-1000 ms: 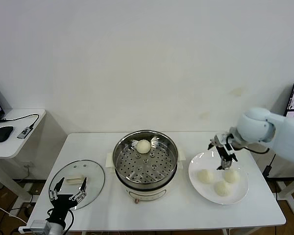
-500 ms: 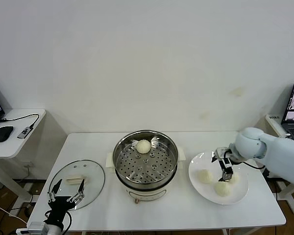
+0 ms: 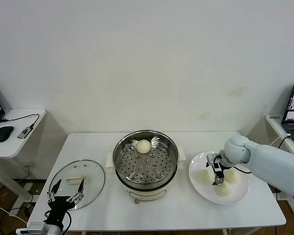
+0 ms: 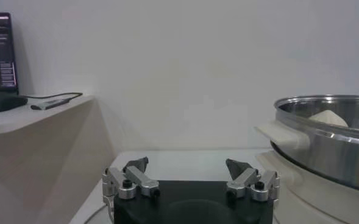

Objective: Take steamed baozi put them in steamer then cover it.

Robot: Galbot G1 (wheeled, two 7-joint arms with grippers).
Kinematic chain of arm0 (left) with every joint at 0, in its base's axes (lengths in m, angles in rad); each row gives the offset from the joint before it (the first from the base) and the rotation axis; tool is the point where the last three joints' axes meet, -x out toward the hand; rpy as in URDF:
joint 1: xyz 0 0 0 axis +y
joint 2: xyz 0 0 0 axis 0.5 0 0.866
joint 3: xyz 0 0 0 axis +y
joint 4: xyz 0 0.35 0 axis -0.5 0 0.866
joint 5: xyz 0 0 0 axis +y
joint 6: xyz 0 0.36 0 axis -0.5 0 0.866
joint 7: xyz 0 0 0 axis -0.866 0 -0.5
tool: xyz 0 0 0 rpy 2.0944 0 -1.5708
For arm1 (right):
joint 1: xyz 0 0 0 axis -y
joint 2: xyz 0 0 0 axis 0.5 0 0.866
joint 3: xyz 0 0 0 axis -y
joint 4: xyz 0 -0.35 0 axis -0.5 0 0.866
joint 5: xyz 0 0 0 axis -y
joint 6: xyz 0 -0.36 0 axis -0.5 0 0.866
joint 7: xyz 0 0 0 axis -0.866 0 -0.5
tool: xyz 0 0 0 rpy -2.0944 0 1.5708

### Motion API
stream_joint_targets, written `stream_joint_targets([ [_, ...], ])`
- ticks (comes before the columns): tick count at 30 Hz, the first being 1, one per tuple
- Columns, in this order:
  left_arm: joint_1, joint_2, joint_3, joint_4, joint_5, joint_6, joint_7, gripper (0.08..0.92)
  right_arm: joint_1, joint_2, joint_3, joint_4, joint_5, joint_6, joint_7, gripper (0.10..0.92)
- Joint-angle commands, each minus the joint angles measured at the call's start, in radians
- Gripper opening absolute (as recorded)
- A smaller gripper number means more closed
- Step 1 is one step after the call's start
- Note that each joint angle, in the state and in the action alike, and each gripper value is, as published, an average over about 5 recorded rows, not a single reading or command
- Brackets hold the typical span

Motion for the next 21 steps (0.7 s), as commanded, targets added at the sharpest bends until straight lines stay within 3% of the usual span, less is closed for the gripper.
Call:
stream_joint_targets([
  [1, 0.000, 0.001, 0.000, 0.001, 0.000, 0.000, 0.000, 0.823, -0.046, 0.032, 0.035, -0.042, -0.017, 0.003, 0.003, 0.767],
  [7, -0.002, -0.002, 0.002, 0.002, 0.001, -0.001, 0.000, 0.823, -0.052, 0.038, 0.043, -0.047, -0.019, 0.001, 0.009, 0.716],
  [15, -0.001, -0.005, 0.002, 0.001, 0.002, -0.003, 0.000, 0.823, -0.054, 0.033, 0.052, -0.041, -0.021, -0.002, 0.010, 0.588],
  [21, 0.002, -0.006, 0.002, -0.004, 0.002, -0.004, 0.000, 0.823, 0.041, -0.020, 0.040, 0.013, 0.015, -0.015, -0.007, 0.562],
])
